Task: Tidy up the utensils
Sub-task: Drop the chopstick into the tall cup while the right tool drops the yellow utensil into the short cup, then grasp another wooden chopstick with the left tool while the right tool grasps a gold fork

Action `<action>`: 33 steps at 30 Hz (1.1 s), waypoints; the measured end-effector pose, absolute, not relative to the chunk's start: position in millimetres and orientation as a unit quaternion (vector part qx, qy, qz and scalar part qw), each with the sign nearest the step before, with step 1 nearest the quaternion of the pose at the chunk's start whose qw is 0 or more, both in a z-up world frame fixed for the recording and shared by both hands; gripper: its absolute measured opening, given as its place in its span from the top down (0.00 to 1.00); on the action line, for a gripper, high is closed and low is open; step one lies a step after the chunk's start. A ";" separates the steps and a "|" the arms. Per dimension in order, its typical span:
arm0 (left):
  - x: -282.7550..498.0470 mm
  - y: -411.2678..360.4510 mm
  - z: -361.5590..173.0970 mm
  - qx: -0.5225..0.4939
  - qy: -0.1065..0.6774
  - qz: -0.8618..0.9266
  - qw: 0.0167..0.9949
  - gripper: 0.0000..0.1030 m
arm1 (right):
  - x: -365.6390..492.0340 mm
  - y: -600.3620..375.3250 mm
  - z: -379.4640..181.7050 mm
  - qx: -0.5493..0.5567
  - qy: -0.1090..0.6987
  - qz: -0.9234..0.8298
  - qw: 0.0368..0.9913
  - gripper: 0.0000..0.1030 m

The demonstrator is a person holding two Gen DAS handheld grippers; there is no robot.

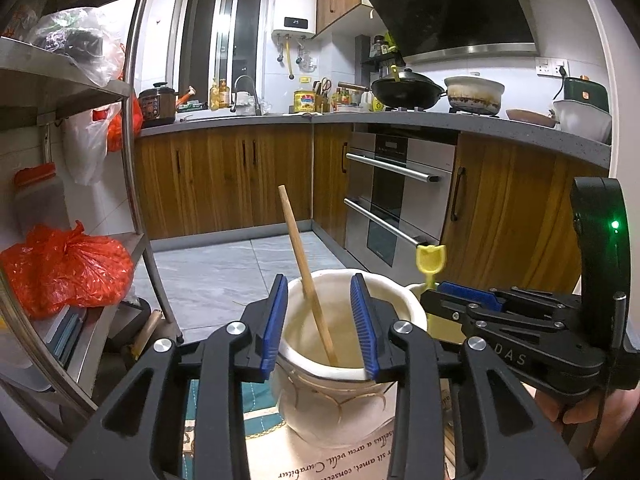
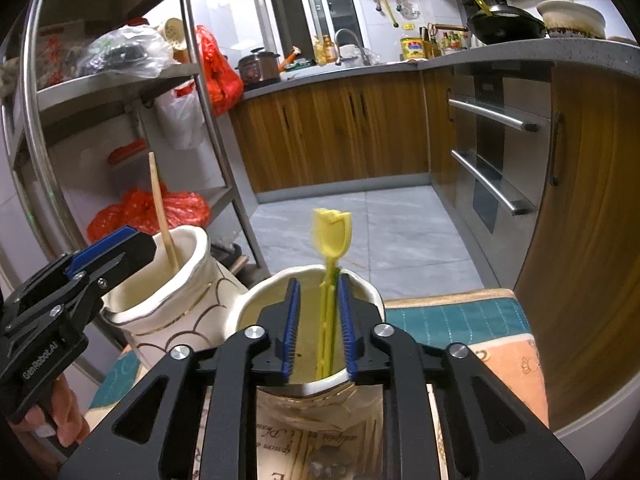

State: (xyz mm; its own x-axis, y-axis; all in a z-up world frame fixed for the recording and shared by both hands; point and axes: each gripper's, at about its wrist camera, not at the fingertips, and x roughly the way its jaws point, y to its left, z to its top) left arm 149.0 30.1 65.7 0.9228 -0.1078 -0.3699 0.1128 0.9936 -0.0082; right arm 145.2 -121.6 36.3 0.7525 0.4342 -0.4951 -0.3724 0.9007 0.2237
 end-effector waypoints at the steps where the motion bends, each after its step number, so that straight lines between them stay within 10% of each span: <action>1: 148.3 30.2 66.0 0.006 0.188 -0.056 0.981 0.68 | 144.9 -122.2 36.3 0.055 0.276 0.215 0.935 0.77; 10: 141.3 33.0 69.6 0.004 0.188 -0.050 0.981 0.58 | 134.5 -135.7 44.2 0.064 0.262 0.215 0.939 0.63; 13: 134.7 35.1 72.4 0.006 0.184 -0.046 0.982 0.47 | 126.7 -145.0 51.1 0.064 0.254 0.213 0.941 0.42; 19: 116.3 40.0 78.6 0.002 0.171 -0.027 0.985 0.05 | 105.3 -167.1 69.0 0.062 0.228 0.211 0.949 0.08; 33: 81.8 33.9 65.0 0.006 0.221 -0.054 0.974 0.05 | 66.5 -209.4 72.1 0.010 0.235 0.174 0.956 0.05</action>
State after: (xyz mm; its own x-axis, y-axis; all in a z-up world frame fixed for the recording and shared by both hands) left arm 81.8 33.9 65.0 0.8963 -0.1022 -0.4316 0.1080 0.9941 -0.0113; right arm 66.5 -209.4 72.1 0.8286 0.3377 -0.4466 -0.3281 0.9392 0.1014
